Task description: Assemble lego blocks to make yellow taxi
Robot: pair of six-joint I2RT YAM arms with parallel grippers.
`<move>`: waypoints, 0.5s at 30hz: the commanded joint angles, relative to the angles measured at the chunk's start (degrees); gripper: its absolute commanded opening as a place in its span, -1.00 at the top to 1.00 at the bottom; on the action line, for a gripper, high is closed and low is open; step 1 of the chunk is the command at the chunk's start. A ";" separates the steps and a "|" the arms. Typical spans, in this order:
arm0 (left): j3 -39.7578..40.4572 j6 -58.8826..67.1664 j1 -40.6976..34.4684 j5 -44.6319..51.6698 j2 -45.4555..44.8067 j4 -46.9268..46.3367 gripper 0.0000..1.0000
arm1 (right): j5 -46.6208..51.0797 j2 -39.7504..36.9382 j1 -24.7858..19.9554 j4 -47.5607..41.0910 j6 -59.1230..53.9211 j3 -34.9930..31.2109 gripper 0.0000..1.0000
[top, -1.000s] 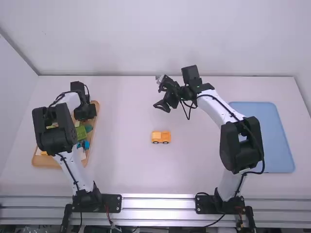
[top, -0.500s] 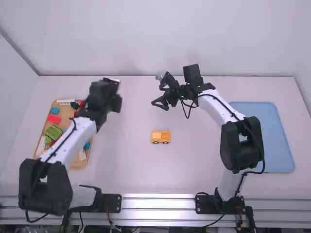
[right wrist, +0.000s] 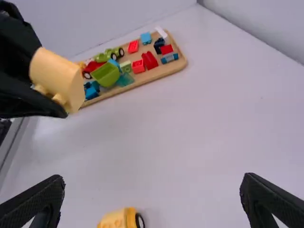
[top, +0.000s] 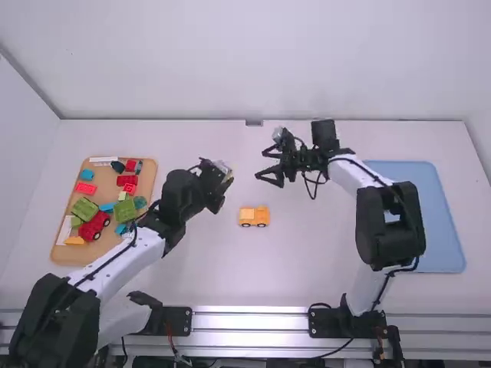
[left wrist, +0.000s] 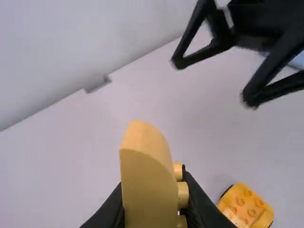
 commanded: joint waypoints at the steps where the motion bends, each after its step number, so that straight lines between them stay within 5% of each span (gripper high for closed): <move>1: -1.97 -0.28 -0.26 2.82 2.71 2.99 0.96 | 4.98 -2.80 1.31 3.41 11.74 -2.51 -0.96; 9: -2.21 -2.56 -0.61 6.47 9.51 12.13 0.96 | 17.92 -16.11 2.51 5.86 16.57 -10.91 -0.96; 15: -2.23 -2.10 -2.23 8.35 13.88 19.06 0.96 | 17.49 -15.54 4.79 14.45 26.27 -15.74 -0.97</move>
